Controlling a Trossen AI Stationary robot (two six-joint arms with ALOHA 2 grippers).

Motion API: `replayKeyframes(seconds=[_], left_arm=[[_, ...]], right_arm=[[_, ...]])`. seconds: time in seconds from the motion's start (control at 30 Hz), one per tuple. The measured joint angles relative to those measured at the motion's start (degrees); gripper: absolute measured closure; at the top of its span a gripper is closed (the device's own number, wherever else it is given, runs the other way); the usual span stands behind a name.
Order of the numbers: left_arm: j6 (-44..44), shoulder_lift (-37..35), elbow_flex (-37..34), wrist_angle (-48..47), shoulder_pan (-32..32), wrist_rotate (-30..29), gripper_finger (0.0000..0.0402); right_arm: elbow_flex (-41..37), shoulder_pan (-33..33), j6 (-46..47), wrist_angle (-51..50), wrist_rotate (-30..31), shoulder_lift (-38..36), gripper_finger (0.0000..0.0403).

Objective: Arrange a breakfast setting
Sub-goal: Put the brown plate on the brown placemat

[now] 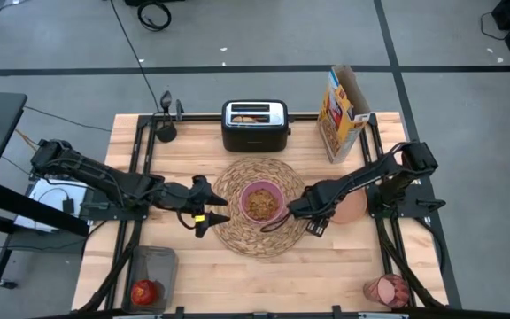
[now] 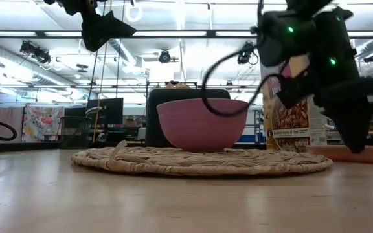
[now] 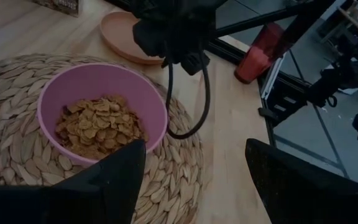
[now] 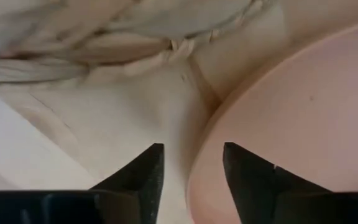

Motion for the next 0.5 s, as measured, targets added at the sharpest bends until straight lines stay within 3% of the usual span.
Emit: replayKeyframes(seconds=[0.2,0.4,0.5], left_arm=[[1.13,0.00,0.00,0.00,0.00,0.02,0.0120],[3.48,0.00,0.00,-0.04,-0.39,0.04,0.0120],[3.80,0.00,0.00,-0.04,-0.42,0.93,0.0120]], right_arm=[[-3.86,0.15,1.31,3.20,-0.43,0.00,0.0296],[-4.17,0.72,1.77,3.35,-0.56,-0.11,0.0382],[-2.35,1.32,2.36,0.98,-1.91,0.09,0.0389]])
